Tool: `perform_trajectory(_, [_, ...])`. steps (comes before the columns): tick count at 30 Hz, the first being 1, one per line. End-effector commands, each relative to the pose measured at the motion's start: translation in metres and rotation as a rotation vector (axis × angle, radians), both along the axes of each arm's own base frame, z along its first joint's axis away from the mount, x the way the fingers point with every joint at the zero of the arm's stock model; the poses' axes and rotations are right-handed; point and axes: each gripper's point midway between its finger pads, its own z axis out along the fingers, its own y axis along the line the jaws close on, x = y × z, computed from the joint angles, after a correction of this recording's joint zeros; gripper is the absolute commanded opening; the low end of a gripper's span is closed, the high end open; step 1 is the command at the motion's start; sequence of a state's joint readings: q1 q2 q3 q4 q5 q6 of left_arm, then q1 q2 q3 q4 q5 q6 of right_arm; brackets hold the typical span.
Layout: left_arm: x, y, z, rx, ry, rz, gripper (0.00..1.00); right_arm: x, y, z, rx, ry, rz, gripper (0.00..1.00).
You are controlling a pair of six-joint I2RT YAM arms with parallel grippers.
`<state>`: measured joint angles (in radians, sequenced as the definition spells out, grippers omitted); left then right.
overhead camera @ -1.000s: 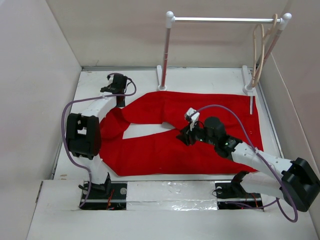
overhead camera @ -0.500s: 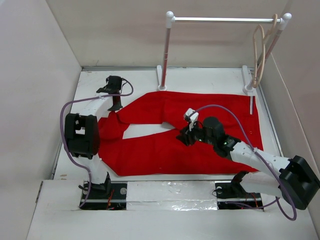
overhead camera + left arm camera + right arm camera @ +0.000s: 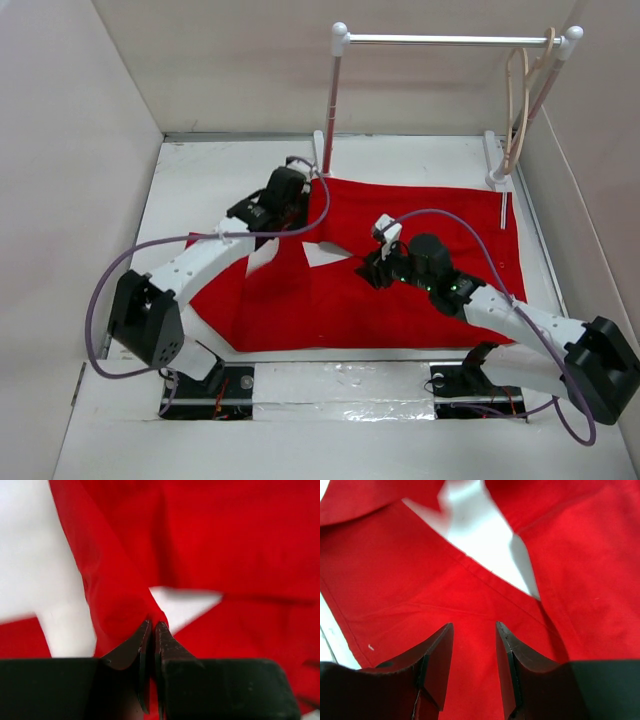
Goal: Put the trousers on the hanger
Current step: Flatten out the trousers at the center of the board.
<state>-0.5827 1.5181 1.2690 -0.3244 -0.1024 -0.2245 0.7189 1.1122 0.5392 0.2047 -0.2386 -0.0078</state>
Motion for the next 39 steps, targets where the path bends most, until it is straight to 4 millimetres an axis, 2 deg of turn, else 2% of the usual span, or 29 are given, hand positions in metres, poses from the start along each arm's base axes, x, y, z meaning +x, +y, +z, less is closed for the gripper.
perform_trajectory(1, [-0.037, 0.021, -0.047, 0.026, 0.109, 0.057, 0.0, 0.01, -0.01, 0.022, 0.033, -0.069, -0.064, 0.45])
perform_trajectory(2, [-0.054, 0.031, -0.076, 0.065, 0.167, 0.079, 0.0, 0.009, -0.011, 0.027, 0.045, -0.082, -0.064, 0.45])
perform_trajectory(3, [-0.063, 0.032, -0.089, 0.074, 0.192, 0.079, 0.0, 0.008, -0.012, 0.029, 0.05, -0.083, -0.065, 0.43])
perform_trajectory(4, [-0.068, 0.028, -0.101, 0.073, 0.206, 0.071, 0.0, 0.009, -0.012, 0.032, 0.053, -0.09, -0.071, 0.41])
perform_trajectory(5, [-0.084, 0.019, -0.118, 0.087, 0.245, 0.045, 0.02, 0.01, -0.012, 0.034, 0.057, -0.095, -0.074, 0.4])
perform_trajectory(7, [-0.094, 0.012, -0.142, 0.155, 0.285, 0.049, 0.18, 0.011, -0.01, 0.034, 0.054, -0.092, -0.066, 0.33])
perform_trajectory(8, [-0.098, -0.003, -0.143, 0.17, 0.272, 0.021, 0.19, 0.01, -0.008, 0.036, 0.054, -0.089, -0.054, 0.28])
perform_trajectory(10, [-0.096, -0.013, -0.143, 0.19, 0.237, 0.045, 0.29, 0.01, -0.006, 0.031, 0.037, -0.072, -0.043, 0.23])
perform_trajectory(11, [-0.087, -0.021, -0.13, 0.181, 0.185, 0.062, 0.33, 0.01, -0.006, 0.03, 0.035, -0.07, -0.043, 0.19])
perform_trajectory(12, [-0.087, -0.029, -0.122, 0.165, 0.161, 0.076, 0.38, 0.01, -0.006, 0.027, 0.031, -0.064, -0.045, 0.15])
perform_trajectory(13, [-0.081, -0.027, -0.105, 0.137, 0.119, 0.11, 0.5, 0.01, -0.007, 0.027, 0.031, -0.065, -0.046, 0.15])
perform_trajectory(15, [-0.079, -0.024, -0.083, 0.088, 0.056, 0.163, 0.58, 0.008, -0.005, 0.028, 0.031, -0.07, -0.038, 0.1])
perform_trajectory(16, [-0.076, -0.025, -0.055, -0.015, -0.002, 0.192, 0.62, 0.008, -0.007, 0.031, 0.034, -0.077, -0.047, 0.09])
perform_trajectory(18, [-0.082, -0.009, -0.046, -0.067, -0.046, 0.25, 0.63, 0.009, -0.009, 0.032, 0.04, -0.085, -0.058, 0.09])
perform_trajectory(19, [-0.086, -0.002, -0.023, -0.166, -0.08, 0.298, 0.64, 0.009, -0.009, 0.034, 0.045, -0.091, -0.061, 0.09])
perform_trajectory(20, [-0.09, 0.006, -0.019, -0.199, -0.091, 0.334, 0.64, 0.009, -0.009, 0.035, 0.047, -0.096, -0.059, 0.11])
perform_trajectory(21, [-0.096, 0.023, -0.029, -0.192, -0.096, 0.386, 0.64, 0.009, -0.009, 0.034, 0.045, -0.094, -0.059, 0.15])
perform_trajectory(22, [-0.102, 0.036, -0.019, -0.251, -0.115, 0.43, 0.61, 0.007, -0.006, 0.033, 0.045, -0.093, -0.046, 0.16])
perform_trajectory(23, [-0.105, 0.046, -0.022, -0.315, -0.1, 0.502, 0.59, 0.007, -0.005, 0.032, 0.044, -0.091, -0.046, 0.16])
perform_trajectory(24, [-0.116, 0.056, -0.044, -0.311, -0.057, 0.523, 0.54, 0.008, -0.005, 0.032, 0.044, -0.091, -0.048, 0.17])
perform_trajectory(25, [-0.123, 0.064, -0.046, -0.349, -0.034, 0.541, 0.33, 0.007, -0.004, 0.031, 0.043, -0.088, -0.042, 0.15])
perform_trajectory(26, [-0.129, 0.069, -0.057, -0.361, 0.001, 0.563, 0.18, 0.007, -0.004, 0.03, 0.039, -0.086, -0.04, 0.11])
perform_trajectory(27, [-0.142, 0.072, -0.078, -0.366, 0.064, 0.578, 0.07, 0.007, -0.004, 0.03, 0.036, -0.087, -0.036, 0.07])
perform_trajectory(28, [-0.15, 0.076, -0.087, -0.365, 0.097, 0.591, 0.0, 0.004, -0.001, 0.03, 0.038, -0.088, -0.025, 0.06])
perform_trajectory(30, [-0.168, 0.082, -0.116, -0.356, 0.182, 0.634, 0.0, 0.005, -0.004, 0.031, 0.041, -0.095, -0.037, 0.04])
perform_trajectory(33, [-0.183, 0.1, -0.141, -0.309, 0.212, 0.731, 0.02, 0.005, -0.006, 0.035, 0.045, -0.104, -0.048, 0.04])
perform_trajectory(36, [-0.179, 0.105, -0.139, -0.316, 0.166, 0.776, 0.16, 0.005, -0.008, 0.032, 0.039, -0.1, -0.057, 0.07])
perform_trajectory(37, [-0.179, 0.111, -0.14, -0.296, 0.159, 0.802, 0.29, 0.007, -0.009, 0.031, 0.035, -0.102, -0.068, 0.07])
perform_trajectory(39, [-0.175, 0.118, -0.14, -0.275, 0.124, 0.842, 0.37, 0.006, -0.008, 0.03, 0.035, -0.1, -0.062, 0.09])
